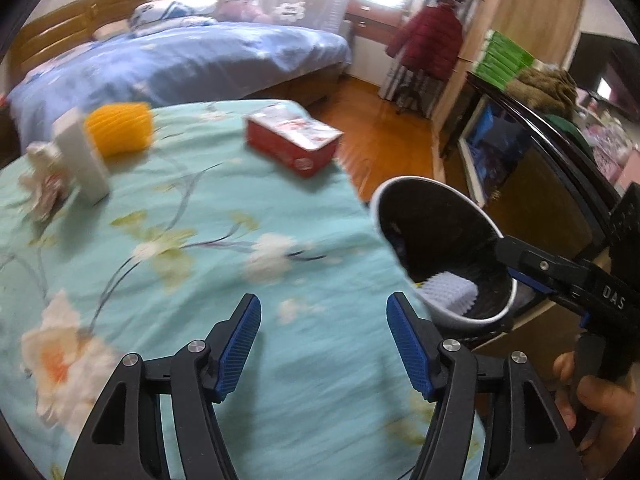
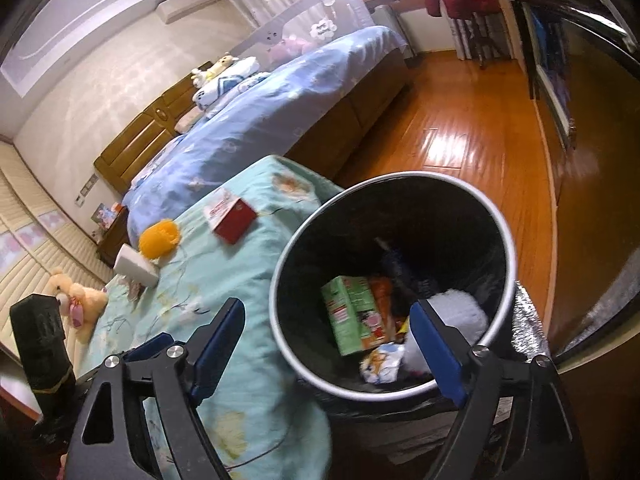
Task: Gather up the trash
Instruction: 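Move both open tools back to the remaining items on the bed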
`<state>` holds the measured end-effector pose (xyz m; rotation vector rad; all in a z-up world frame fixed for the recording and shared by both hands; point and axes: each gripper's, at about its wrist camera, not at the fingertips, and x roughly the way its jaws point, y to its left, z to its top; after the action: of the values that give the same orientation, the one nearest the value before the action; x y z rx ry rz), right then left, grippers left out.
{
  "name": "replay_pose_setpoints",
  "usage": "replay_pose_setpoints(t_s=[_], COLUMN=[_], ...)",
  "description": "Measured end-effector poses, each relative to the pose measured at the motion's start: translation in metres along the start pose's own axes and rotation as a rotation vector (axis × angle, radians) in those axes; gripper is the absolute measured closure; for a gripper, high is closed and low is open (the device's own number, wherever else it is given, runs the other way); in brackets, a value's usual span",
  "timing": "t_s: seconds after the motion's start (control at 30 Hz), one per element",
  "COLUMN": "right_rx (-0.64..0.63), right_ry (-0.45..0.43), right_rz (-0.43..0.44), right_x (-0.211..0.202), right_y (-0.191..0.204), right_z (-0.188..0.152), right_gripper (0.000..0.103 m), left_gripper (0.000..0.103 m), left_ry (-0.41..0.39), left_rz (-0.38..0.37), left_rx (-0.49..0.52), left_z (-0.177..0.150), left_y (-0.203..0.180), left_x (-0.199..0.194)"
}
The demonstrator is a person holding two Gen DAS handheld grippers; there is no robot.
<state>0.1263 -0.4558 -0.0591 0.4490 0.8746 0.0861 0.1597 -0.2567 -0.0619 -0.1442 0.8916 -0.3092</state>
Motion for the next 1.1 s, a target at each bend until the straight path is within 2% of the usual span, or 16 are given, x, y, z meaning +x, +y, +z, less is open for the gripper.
replay_pose_setpoints(t_s=[0.23, 0.37, 0.63, 1.1], right_rx=[-0.043, -0.077, -0.137, -0.272], right_ry=[0.02, 0.032, 0.044, 0.04], right_rz=[0.044, 0.071, 0.089, 0.031], right_x=[0.012, 0.021, 0.039, 0.084], right_y=[0.031, 0.049, 0.074, 0.101], right_z=[-0.008, -0.011, -0.009, 0.026], right_gripper=[0.016, 0.014, 0.013, 0.013], left_gripper=[0.038, 0.034, 0.034, 0.034], left_ry=[-0.023, -0.045, -0.054, -0.055], left_rz=[0.056, 0.081, 0.122, 0.188], left_rx=[-0.068, -0.119, -0.164, -0.214], left_z=[-0.008, -0.01, -0.008, 0.022], left_y=[0.035, 0.056, 0.083, 0.114], left_x=[-0.021, -0.035, -0.042, -0.023])
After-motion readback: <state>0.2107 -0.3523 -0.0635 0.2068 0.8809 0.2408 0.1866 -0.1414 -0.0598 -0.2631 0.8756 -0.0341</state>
